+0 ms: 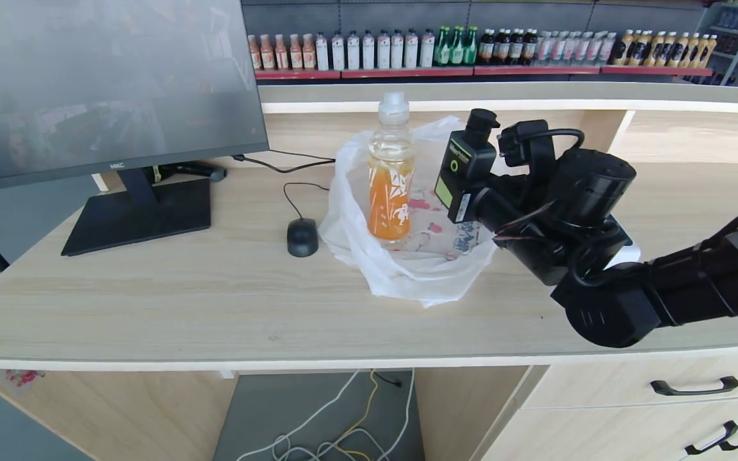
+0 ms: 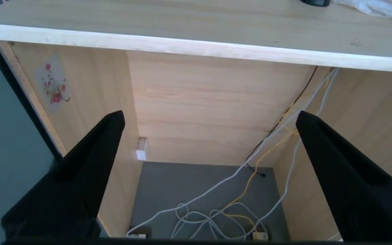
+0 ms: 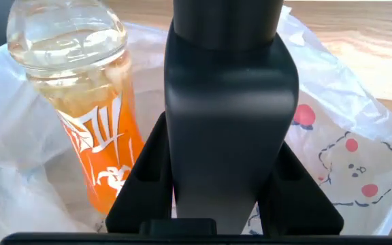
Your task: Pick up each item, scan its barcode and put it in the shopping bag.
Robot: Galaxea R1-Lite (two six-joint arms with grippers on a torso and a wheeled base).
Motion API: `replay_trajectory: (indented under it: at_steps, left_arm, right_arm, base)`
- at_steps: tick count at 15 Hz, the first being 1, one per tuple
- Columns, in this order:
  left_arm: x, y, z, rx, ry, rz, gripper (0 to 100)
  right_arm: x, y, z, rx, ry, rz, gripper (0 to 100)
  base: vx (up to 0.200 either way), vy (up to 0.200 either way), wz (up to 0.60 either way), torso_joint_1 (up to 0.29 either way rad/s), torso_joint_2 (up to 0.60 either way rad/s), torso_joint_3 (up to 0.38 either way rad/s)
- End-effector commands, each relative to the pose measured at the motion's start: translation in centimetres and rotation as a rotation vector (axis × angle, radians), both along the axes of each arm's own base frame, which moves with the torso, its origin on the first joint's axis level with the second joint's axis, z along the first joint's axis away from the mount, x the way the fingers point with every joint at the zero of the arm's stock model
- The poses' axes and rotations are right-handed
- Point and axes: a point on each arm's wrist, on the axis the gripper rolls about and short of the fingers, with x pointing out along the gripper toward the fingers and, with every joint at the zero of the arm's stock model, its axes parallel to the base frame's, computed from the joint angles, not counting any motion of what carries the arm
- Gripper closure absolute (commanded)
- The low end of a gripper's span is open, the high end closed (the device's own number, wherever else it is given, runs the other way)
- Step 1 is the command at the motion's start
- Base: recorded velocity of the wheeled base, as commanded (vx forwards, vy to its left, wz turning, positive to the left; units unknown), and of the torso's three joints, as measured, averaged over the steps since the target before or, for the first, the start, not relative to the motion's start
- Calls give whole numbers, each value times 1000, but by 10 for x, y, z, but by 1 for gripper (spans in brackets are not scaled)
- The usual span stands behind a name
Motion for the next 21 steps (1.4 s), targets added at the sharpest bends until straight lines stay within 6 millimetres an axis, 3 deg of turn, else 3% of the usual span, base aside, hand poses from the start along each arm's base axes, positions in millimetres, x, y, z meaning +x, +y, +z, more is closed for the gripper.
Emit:
replay_trajectory:
  at_steps: [1,9,13,21]
  left_arm:
    - [0,0,0,0,0,-1,0]
    - [0,0,0,0,0,-1,0]
    - [0,0,0,0,0,1,0]
    - [0,0,0,0,0,-1,0]
  right_arm:
    - [19,-4,-17,-18,25,-34,100]
    - [50,-14,-52,-44,83,-89,100]
    - [65,-8,-61,-37,74,-104,100]
    - [68,-5,-68,-37,77,-103,100]
  base:
    - [0,0,0,0,0,0]
    - [0,0,0,0,0,0]
    - [0,0,0,0,0,0]
    - [0,0,0,0,0,0]
